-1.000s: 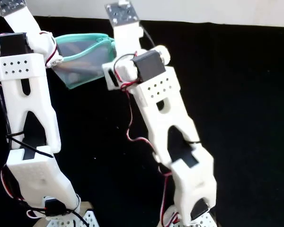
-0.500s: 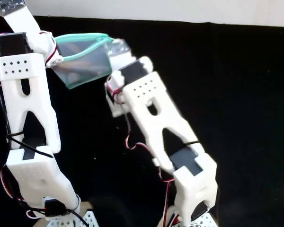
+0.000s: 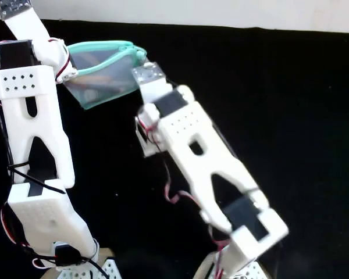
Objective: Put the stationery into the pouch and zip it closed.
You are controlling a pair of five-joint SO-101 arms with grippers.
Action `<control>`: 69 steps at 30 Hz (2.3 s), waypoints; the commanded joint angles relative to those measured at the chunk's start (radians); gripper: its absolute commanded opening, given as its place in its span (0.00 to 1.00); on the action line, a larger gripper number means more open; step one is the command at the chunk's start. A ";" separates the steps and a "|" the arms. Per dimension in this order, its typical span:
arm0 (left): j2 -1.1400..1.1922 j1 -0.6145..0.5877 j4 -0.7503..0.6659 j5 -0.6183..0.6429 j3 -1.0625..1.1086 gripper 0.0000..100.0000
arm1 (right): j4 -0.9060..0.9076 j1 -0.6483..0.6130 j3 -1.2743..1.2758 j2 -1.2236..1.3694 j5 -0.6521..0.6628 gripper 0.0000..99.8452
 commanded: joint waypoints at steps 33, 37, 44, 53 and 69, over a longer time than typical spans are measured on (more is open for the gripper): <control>0.059 -0.036 -0.006 -0.005 0.005 0.01 | -1.630 0.081 0.727 -0.113 -0.003 0.15; 0.059 -0.036 -0.006 -0.005 0.005 0.01 | -1.722 0.104 0.725 -0.053 -0.003 0.15; 0.059 -0.036 -0.006 -0.005 0.005 0.01 | -1.863 0.136 0.725 0.022 -0.003 0.15; 0.059 -0.036 -0.006 -0.005 0.005 0.01 | -1.863 0.143 0.725 0.038 -0.003 0.15; 0.059 -0.036 -0.006 -0.006 0.005 0.01 | -1.857 0.176 0.723 0.070 0.002 0.16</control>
